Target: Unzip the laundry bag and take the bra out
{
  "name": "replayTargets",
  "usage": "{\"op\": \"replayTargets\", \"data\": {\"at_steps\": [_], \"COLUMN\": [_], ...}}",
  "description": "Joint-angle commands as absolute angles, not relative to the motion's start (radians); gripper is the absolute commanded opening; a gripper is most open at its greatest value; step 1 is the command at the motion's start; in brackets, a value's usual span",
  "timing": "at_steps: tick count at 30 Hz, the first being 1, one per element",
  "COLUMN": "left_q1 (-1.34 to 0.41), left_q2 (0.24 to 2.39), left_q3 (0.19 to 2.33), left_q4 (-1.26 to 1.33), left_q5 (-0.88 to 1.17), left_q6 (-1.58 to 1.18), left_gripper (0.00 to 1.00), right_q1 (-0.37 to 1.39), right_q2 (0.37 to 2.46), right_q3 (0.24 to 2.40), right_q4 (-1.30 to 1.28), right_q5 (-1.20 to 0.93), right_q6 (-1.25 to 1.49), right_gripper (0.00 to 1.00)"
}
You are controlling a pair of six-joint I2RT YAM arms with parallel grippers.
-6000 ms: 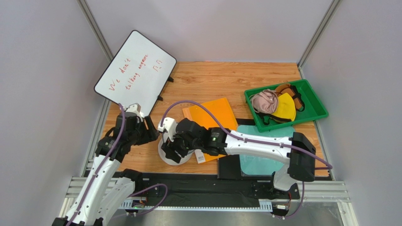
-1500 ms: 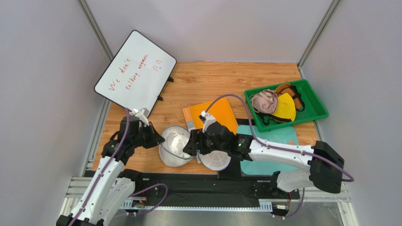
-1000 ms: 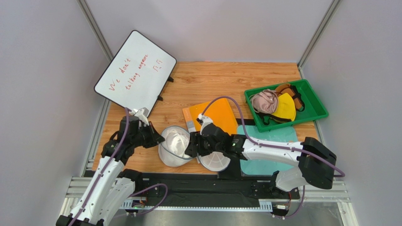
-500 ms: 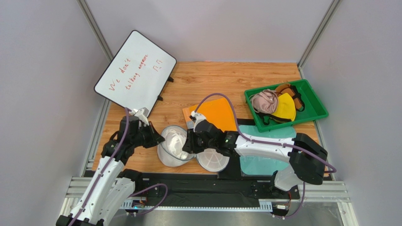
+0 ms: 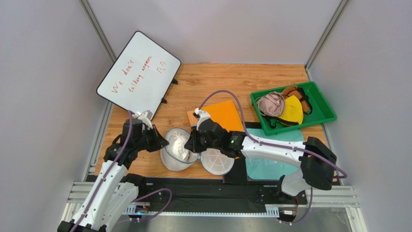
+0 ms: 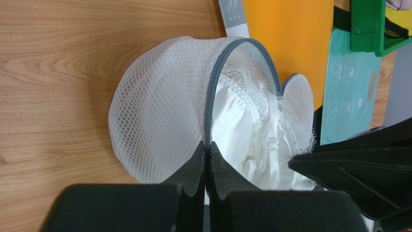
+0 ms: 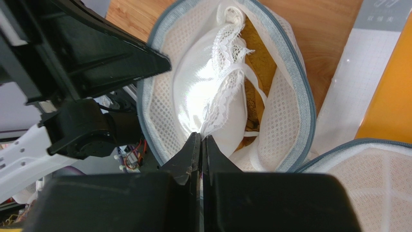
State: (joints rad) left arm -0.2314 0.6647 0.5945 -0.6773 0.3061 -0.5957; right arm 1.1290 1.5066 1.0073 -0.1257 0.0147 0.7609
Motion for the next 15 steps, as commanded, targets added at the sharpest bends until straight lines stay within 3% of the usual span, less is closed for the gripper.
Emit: {"op": "replayTargets", "data": {"at_steps": [1, 15], "left_q1": [-0.227, -0.227], "left_q2": [0.663, 0.657], "left_q3": [0.626, 0.627], "left_q4": [-0.666, -0.670], "left_q5": [0.325, 0.322], "left_q6": [-0.574, -0.575], "left_gripper": [0.00, 0.00], "right_q1": [1.126, 1.114], "right_q2": [1.434, 1.272], "right_q3": [1.072, 1.077], "right_q4": [-0.075, -0.101], "right_q5": [0.072, 0.106], "right_q6": [0.744, 0.696], "right_gripper": [0.00, 0.00]}}
